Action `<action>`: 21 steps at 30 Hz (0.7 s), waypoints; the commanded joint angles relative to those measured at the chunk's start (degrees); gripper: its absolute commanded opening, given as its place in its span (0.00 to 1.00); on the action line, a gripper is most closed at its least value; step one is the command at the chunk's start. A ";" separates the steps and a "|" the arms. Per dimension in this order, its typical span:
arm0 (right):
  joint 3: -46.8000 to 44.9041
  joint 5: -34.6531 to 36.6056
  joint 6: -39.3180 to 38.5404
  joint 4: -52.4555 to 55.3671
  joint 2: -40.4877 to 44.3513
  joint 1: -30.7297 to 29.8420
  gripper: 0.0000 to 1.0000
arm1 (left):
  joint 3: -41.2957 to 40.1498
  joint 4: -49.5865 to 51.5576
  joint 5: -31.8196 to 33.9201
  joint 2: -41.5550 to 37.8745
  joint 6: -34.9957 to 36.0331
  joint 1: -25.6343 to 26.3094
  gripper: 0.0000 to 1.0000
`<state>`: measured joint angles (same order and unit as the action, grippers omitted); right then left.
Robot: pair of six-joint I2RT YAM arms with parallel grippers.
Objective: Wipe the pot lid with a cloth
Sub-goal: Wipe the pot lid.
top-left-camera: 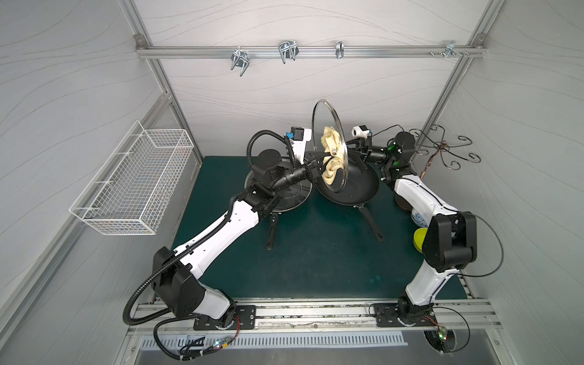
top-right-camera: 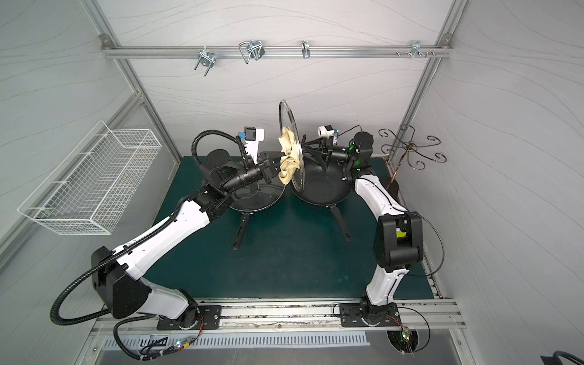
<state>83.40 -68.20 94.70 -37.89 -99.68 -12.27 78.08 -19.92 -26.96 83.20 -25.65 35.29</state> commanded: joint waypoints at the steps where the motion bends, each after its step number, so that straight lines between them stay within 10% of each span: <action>1: 1.53 4.49 -8.08 1.96 6.80 0.51 0.00 | -2.10 -0.68 2.06 -3.15 1.74 -2.15 0.00; 9: 5.04 11.31 -34.01 35.22 12.13 1.55 0.00 | -8.25 7.69 8.04 -12.66 6.95 -10.53 0.00; 21: 14.05 30.65 -55.51 62.63 12.42 -1.03 0.00 | 12.84 38.42 8.56 -10.74 37.24 -10.06 0.00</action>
<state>92.09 -44.07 48.75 20.38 -90.89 -11.97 86.11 10.83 -19.59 71.83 0.16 24.34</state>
